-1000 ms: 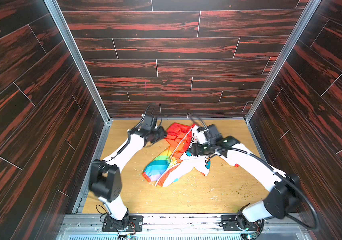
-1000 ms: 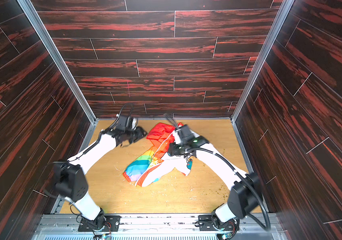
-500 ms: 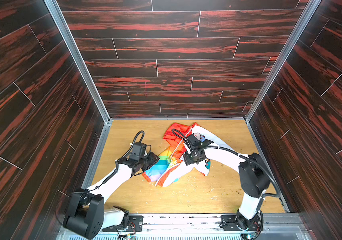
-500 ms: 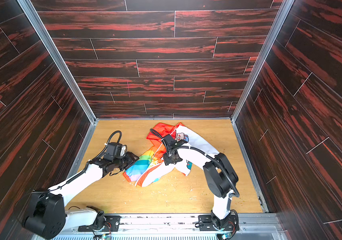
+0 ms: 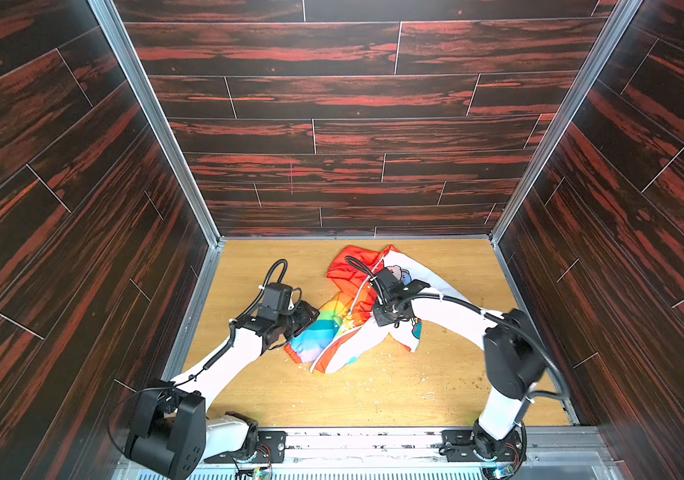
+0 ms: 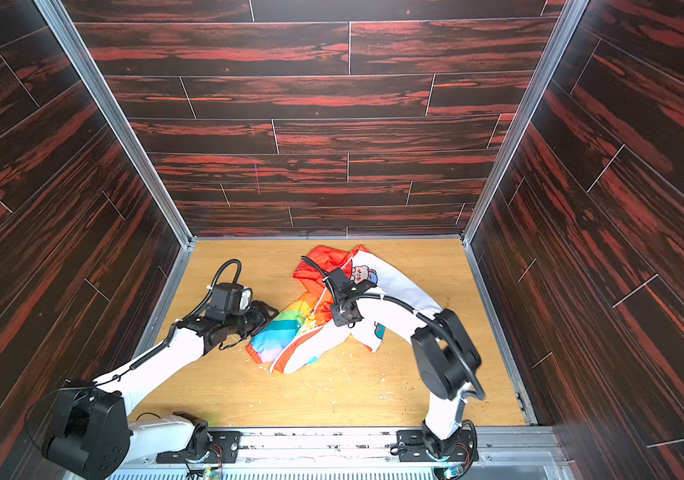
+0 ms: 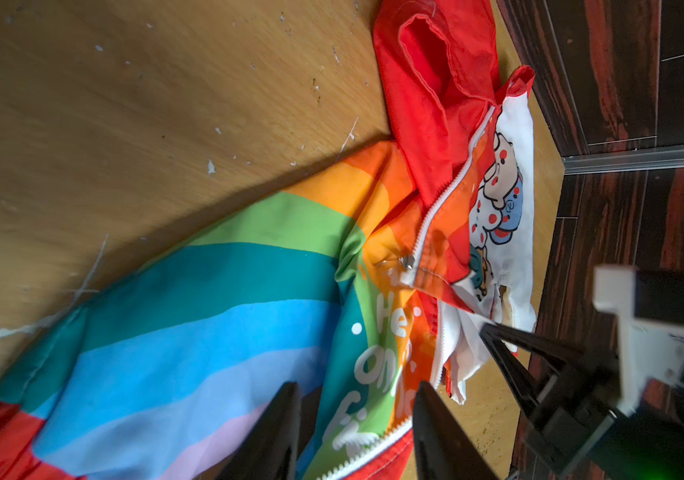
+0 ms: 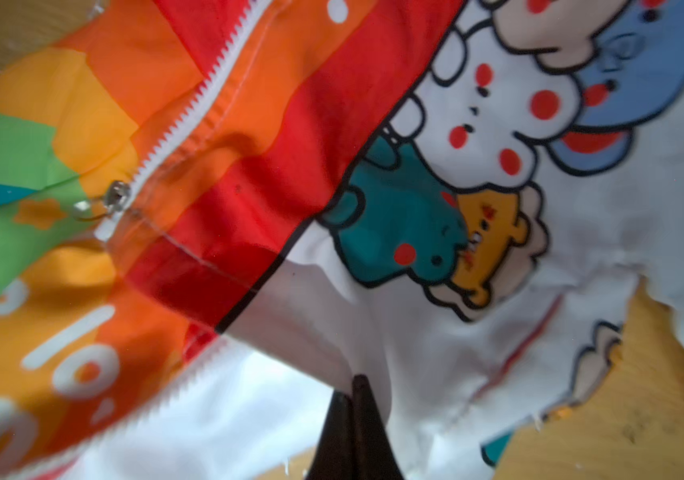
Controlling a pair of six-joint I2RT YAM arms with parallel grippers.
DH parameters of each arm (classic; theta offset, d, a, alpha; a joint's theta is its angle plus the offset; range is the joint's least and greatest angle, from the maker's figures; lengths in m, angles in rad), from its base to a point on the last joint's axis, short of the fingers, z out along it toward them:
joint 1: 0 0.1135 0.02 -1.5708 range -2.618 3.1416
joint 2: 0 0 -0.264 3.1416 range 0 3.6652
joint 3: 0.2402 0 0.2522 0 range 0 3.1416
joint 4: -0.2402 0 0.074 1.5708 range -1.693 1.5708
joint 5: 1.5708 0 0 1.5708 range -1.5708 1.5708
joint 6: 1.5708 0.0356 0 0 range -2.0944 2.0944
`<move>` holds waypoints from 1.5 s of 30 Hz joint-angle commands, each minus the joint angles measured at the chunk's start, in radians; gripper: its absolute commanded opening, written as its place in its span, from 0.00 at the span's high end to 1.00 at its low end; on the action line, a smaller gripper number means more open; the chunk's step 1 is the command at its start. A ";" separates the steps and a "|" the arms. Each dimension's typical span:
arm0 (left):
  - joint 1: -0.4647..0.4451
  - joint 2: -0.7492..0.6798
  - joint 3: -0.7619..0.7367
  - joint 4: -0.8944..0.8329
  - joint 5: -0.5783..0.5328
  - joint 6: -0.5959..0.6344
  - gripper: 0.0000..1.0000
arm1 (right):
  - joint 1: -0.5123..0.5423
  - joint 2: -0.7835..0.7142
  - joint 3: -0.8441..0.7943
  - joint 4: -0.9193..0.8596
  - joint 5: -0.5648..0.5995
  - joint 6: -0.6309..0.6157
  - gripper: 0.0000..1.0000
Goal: Zip up the jacket
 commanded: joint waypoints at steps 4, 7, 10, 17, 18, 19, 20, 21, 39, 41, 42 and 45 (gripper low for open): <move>-0.002 0.067 0.107 -0.012 0.019 0.018 0.52 | 0.004 -0.258 -0.077 -0.059 0.124 0.059 1.00; -0.006 0.116 0.159 -0.024 0.026 0.033 0.52 | -0.001 -0.336 -0.138 -0.104 0.194 0.087 1.00; -0.019 0.178 0.216 -0.035 0.029 0.047 0.52 | -0.031 -0.394 -0.224 -0.136 0.203 0.137 1.00; -0.075 0.277 0.338 -0.091 0.005 0.075 0.55 | -0.176 -0.491 -0.426 -0.142 0.128 0.277 1.00; -0.082 0.272 0.345 -0.107 -0.005 0.084 0.55 | -0.195 -0.506 -0.439 -0.140 0.117 0.283 0.92; -0.089 0.266 0.347 -0.121 -0.016 0.095 0.55 | -0.204 -0.521 -0.441 -0.140 0.114 0.287 0.77; -0.099 0.252 0.345 -0.139 -0.035 0.109 0.55 | -0.205 -0.543 -0.433 -0.145 0.119 0.290 0.64; -0.106 0.233 0.340 -0.169 -0.056 0.128 0.55 | -0.205 -0.561 -0.419 -0.150 0.120 0.289 0.54; -0.197 -0.423 -0.344 0.048 -0.254 0.111 0.37 | -0.137 -0.159 -0.069 0.147 -0.431 0.085 0.35; -0.198 -0.432 -0.422 0.183 -0.247 0.086 0.35 | -0.137 -0.076 -0.023 0.162 -0.454 0.078 0.37; -0.199 -0.428 -0.446 0.251 -0.243 0.076 0.35 | -0.138 -0.043 0.002 0.163 -0.452 0.075 0.37; -0.201 -0.387 -0.491 0.382 -0.219 0.066 0.34 | -0.140 0.049 0.079 0.167 -0.470 0.063 0.38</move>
